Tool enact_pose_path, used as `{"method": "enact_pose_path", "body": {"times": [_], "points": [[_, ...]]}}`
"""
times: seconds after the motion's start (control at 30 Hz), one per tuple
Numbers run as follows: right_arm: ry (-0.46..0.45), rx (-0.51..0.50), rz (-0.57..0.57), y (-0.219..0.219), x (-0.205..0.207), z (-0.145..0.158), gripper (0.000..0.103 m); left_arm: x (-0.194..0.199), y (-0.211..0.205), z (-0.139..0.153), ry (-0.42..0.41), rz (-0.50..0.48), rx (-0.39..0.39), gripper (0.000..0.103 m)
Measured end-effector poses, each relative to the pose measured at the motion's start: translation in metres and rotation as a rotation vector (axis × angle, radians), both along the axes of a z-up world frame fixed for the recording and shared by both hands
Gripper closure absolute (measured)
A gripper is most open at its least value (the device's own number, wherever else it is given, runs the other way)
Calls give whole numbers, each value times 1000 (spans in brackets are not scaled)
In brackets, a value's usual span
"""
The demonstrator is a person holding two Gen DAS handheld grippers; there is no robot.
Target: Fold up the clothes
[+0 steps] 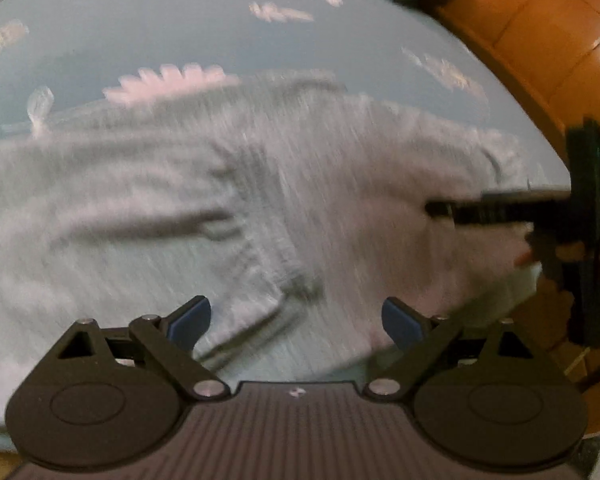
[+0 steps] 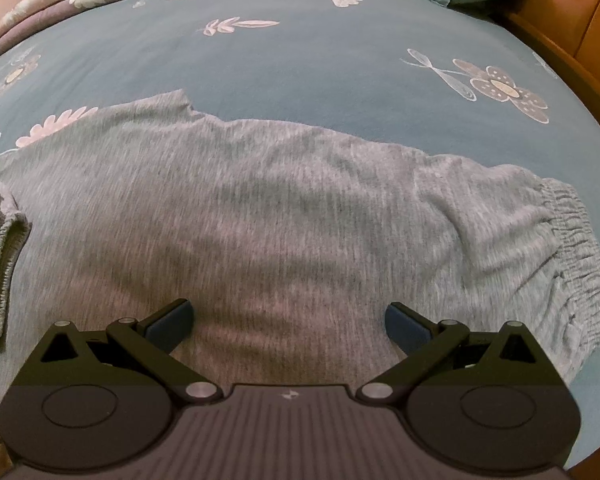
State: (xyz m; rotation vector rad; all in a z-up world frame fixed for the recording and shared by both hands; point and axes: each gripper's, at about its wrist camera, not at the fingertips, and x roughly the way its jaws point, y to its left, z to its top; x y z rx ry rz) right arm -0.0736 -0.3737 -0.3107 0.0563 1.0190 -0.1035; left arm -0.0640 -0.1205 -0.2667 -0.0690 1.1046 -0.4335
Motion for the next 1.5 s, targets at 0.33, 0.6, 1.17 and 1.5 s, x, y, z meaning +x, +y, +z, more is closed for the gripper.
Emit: {"method": "enact_pose_path", "body": {"times": [0.33,0.6,1.17,1.5], "points": [[4,5,-9,1,-5,-2,0,-9,10,11,37,76,22,11],[-10,3,-9,0,-13,-2,0,4,25,24,-65,114,67,11],[-20,1,-14,-9,-24,-4,0,48,83,7,-108,257,123,11],[-35,-6,-24,-4,-31,0,0,113,138,-8,-171,429,132,10]]}}
